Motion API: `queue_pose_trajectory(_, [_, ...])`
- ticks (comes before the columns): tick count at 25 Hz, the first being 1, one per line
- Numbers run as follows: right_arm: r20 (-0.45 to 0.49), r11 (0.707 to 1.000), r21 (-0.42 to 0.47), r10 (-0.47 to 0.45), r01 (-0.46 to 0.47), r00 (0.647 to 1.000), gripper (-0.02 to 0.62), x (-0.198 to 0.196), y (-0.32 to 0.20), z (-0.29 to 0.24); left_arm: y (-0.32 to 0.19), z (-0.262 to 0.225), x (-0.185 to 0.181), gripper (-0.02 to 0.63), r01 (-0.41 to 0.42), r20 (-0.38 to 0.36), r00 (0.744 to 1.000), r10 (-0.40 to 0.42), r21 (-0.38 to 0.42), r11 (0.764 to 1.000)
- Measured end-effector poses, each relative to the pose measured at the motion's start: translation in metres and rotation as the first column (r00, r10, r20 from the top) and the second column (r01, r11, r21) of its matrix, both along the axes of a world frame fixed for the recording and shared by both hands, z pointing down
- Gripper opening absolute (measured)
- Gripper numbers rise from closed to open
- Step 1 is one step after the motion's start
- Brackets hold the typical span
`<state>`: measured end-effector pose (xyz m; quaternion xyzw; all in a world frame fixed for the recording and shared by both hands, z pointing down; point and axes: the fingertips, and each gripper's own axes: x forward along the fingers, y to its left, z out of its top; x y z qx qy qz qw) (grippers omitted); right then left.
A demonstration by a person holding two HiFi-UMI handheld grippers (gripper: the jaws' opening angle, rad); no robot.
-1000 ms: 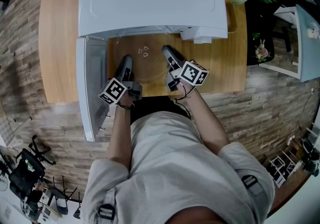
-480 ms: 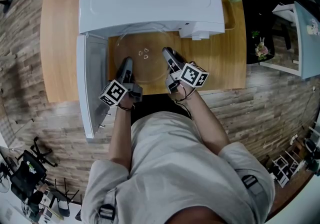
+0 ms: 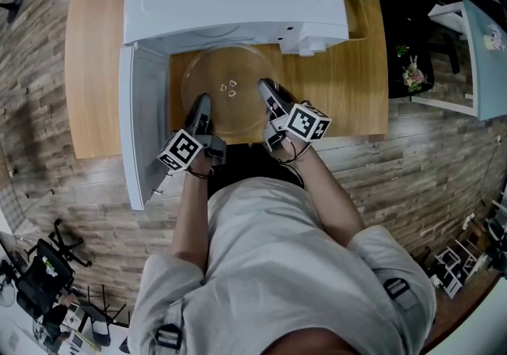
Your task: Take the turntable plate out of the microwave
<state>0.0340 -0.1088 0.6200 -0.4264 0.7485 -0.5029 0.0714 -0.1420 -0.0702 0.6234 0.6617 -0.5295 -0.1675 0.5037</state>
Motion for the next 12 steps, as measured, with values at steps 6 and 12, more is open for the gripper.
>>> queue_pose_trajectory(6, [-0.009,1.000,0.019,0.000,0.000,1.000,0.112,0.006,0.015,-0.008,0.014,-0.005,0.007,0.121,-0.013,-0.008,1.000,0.013,0.005,1.000])
queue_pose_trajectory(12, [-0.002,0.998,0.068,0.005,-0.005,1.000,0.112,0.010,0.025,-0.029,0.022,-0.023,0.011,0.121,-0.019,-0.010,1.000,0.019,0.048,0.999])
